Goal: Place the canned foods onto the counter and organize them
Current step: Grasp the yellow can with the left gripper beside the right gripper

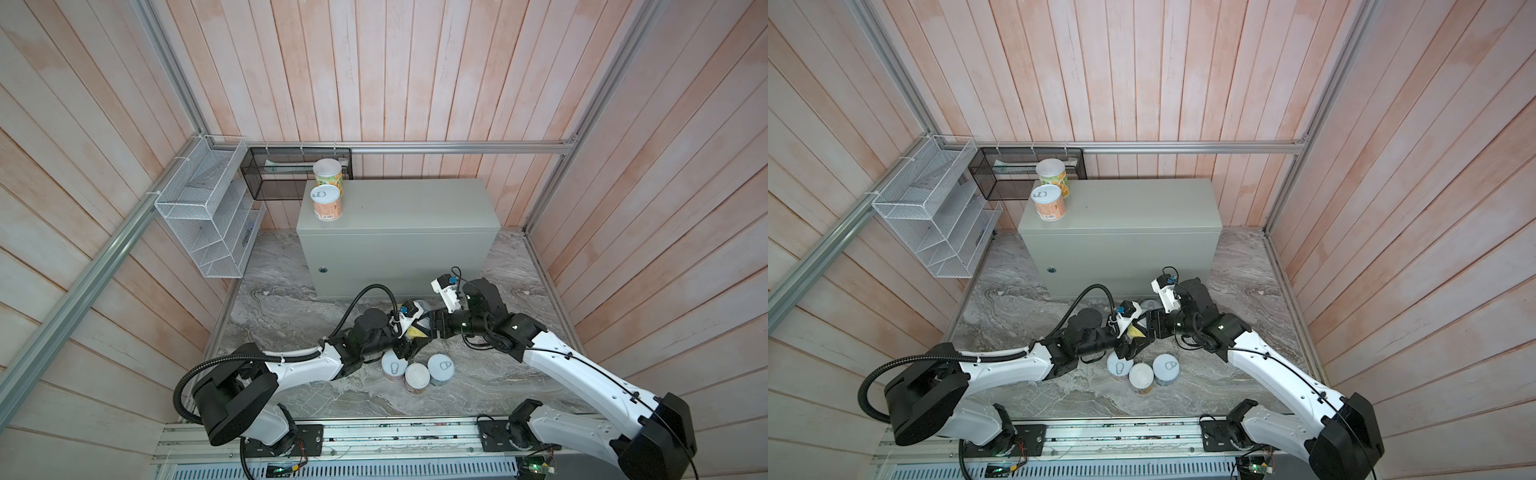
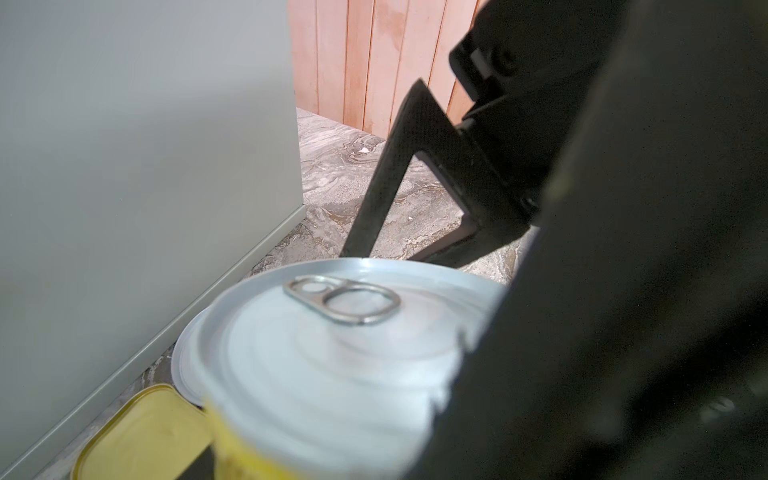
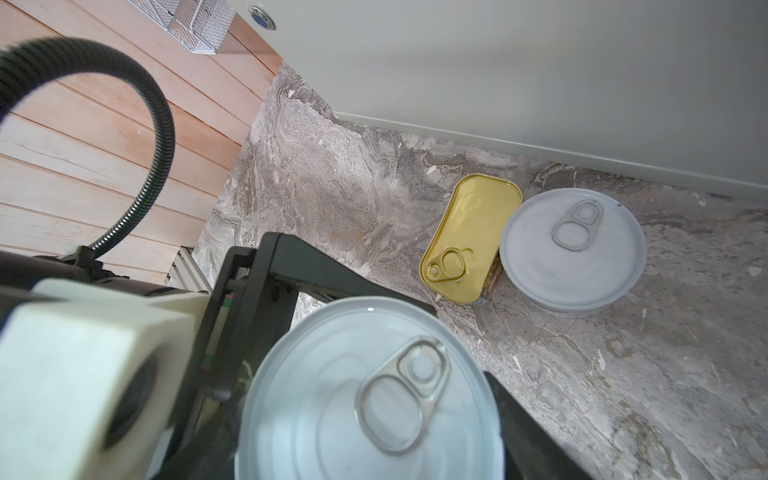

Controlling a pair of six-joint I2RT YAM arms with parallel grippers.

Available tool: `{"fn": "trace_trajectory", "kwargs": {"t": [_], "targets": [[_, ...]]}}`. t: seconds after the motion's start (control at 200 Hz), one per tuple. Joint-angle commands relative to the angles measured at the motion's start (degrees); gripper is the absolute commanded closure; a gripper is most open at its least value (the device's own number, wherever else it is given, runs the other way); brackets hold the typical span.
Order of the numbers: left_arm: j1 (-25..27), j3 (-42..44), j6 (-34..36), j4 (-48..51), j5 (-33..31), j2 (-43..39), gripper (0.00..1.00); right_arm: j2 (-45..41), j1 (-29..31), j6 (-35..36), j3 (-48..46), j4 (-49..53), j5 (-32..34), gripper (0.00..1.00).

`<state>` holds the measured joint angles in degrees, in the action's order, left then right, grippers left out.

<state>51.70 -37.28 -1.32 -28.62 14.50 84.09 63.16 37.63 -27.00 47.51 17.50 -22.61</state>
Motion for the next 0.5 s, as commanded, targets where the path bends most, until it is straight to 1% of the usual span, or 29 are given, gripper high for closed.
{"fn": "trace_trajectory", "kwargs": {"t": [0.0, 0.21, 0.285, 0.4, 0.46, 0.495], "targets": [[0.2, 0.24, -0.88, -5.95, 1.76, -3.31, 0.42, -0.77, -0.34, 0.46, -1.34, -1.08, -1.75, 0.42], [0.15, 0.32, -1.75, -6.21, 1.55, -3.76, 0.44, -1.02, -0.6, 0.62, -1.53, -1.12, -1.65, 0.36], [0.2, 0.1, -2.01, -5.76, 1.64, -3.85, 0.44, -1.32, -0.67, 0.72, -1.71, -1.0, -1.33, 0.31], [0.16, 0.01, -2.08, -5.48, 1.59, -4.16, 0.44, -1.7, -0.82, 0.81, -1.89, -0.86, -0.94, 0.3], [0.22, -0.09, -2.02, -5.31, 1.59, -4.2, 0.44, -1.87, -0.91, 0.8, -1.98, -0.89, -0.95, 0.26], [0.16, -0.22, -2.02, -5.18, 1.51, -4.27, 0.44, -1.9, -1.03, 0.81, -1.89, -0.91, -0.86, 0.25]]}}
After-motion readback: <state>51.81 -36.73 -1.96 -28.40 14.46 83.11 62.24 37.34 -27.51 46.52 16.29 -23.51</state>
